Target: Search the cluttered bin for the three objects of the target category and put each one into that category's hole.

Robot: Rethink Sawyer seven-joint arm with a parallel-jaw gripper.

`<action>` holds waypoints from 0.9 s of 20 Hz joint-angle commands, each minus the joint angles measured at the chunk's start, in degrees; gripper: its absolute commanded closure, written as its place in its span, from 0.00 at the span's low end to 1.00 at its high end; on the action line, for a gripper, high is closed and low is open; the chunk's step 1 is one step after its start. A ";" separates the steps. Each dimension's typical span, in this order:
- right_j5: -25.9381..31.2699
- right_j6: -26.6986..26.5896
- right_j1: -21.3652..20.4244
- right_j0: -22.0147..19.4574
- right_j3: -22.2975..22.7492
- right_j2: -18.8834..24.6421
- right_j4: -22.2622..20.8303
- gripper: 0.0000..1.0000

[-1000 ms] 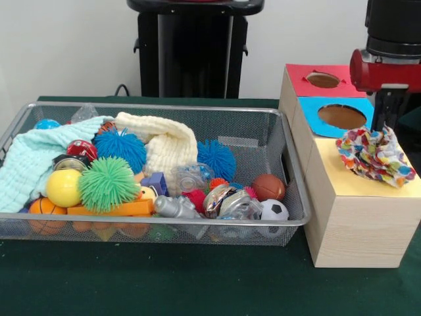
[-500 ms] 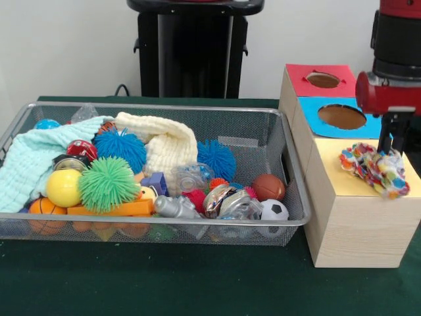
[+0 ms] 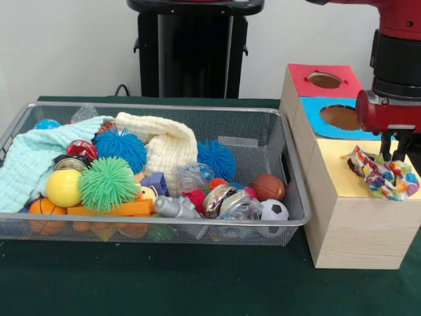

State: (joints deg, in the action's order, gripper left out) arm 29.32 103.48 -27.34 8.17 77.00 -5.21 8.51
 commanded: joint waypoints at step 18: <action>-4.79 9.43 -0.49 -3.48 7.79 2.92 0.21 1.00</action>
State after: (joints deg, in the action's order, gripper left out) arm 29.14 103.48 -27.98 7.92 78.03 -5.11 8.54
